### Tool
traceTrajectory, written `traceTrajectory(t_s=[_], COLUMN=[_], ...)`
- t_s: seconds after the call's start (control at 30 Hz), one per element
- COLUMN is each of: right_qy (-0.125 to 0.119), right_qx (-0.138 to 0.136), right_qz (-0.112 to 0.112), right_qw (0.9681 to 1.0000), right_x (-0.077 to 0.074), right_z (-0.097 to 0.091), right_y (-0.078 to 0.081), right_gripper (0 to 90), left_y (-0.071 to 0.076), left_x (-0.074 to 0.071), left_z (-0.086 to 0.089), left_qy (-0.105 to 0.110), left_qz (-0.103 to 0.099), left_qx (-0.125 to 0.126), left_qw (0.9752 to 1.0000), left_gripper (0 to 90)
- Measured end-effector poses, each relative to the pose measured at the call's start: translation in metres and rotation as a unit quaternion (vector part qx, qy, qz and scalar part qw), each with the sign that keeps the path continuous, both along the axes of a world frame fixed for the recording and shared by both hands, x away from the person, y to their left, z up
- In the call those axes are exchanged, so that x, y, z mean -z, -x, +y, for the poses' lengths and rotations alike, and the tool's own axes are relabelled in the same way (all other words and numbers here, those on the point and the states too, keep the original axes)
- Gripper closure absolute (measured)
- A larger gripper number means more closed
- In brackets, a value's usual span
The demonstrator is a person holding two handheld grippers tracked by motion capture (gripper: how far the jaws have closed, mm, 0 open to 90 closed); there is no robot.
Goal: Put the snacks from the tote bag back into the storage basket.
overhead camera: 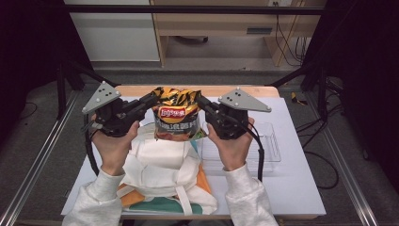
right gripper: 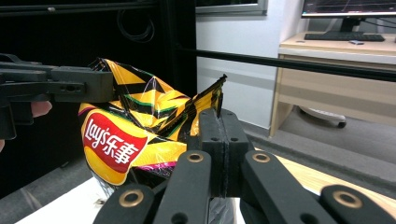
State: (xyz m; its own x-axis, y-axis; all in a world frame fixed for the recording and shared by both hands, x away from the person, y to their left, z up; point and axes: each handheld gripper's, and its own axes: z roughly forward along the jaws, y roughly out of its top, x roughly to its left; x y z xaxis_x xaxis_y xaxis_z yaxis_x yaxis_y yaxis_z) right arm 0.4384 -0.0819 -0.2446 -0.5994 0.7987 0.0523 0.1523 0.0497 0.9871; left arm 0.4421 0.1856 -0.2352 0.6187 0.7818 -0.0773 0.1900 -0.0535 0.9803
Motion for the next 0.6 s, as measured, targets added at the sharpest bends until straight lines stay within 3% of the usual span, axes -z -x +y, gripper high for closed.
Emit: traceTrajectory(t_s=[0.3,0.6], right_qy=[-0.001,0.001], right_qx=[0.02,0.037], right_qz=[-0.004,0.004], right_qw=[0.9998,0.9993], right_x=[-0.003,0.004], right_z=[-0.022,-0.046], right_y=[0.0,0.0], right_gripper=[90.0,90.0], left_y=[-0.007,-0.016], left_x=[-0.001,0.006], left_z=[-0.025,-0.049], left_qy=[0.003,0.001], left_qz=[0.0,0.009], left_qx=[0.012,0.023], left_qw=[0.9999,0.9997], left_gripper=[85.7,85.7])
